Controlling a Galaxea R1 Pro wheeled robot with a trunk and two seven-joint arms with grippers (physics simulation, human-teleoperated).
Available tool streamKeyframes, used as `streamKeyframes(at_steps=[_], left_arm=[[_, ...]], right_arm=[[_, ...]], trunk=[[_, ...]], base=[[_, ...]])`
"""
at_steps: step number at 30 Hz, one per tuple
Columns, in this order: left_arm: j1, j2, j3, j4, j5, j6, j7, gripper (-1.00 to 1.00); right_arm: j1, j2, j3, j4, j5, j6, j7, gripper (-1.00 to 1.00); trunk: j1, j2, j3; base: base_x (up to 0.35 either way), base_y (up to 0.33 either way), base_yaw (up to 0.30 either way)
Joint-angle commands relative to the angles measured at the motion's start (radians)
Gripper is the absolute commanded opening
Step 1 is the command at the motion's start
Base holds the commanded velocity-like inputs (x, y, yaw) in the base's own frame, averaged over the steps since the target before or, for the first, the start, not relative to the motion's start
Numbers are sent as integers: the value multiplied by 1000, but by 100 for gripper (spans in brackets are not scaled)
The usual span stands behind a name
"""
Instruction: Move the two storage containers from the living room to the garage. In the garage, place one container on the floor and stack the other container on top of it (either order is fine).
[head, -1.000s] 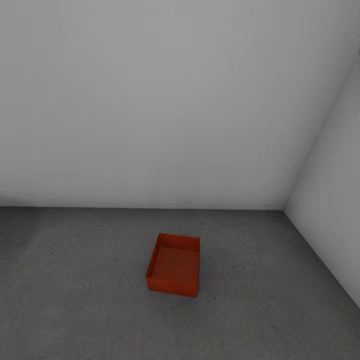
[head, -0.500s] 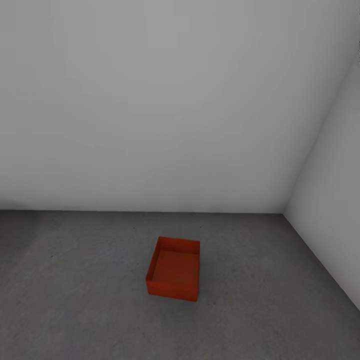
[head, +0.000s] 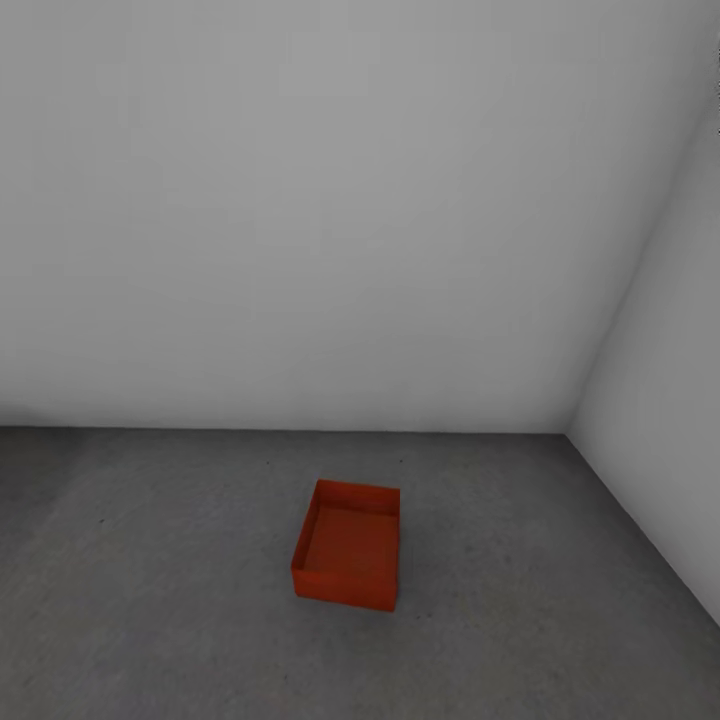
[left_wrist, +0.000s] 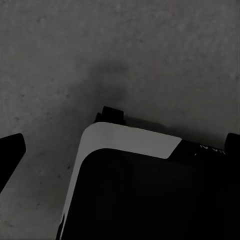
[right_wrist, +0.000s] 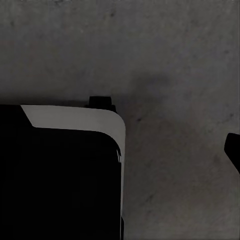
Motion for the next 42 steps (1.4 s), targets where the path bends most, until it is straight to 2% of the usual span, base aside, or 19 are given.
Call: streamKeyframes(at_steps=[1,8,15,20,42], left_arm=[[0,0,8,1,0,-3,1,100],[5,-2,6,1,-3,-2,1,100],[26,-26,6,1,-4,-3,1,100],[30,-29,6,1,-3,-3,1,100],[31,-19,5,-1,-8,-21,1,100]], right_arm=[[-1,0,8,3,-5,-5,-2,100],[-1,1,9,3,-5,-5,-2,100],[-1,1,10,3,-5,-5,-2,100],[-1,1,10,3,-5,-5,-2,100],[-1,-1,9,3,-5,-5,-2,100]], trunk=[[0,-1,1],[0,-1,12],[0,-1,23],[0,-1,30],[0,-1,65]], base=[[0,0,0],[0,0,0],[0,0,0],[0,0,0],[0,0,0]])
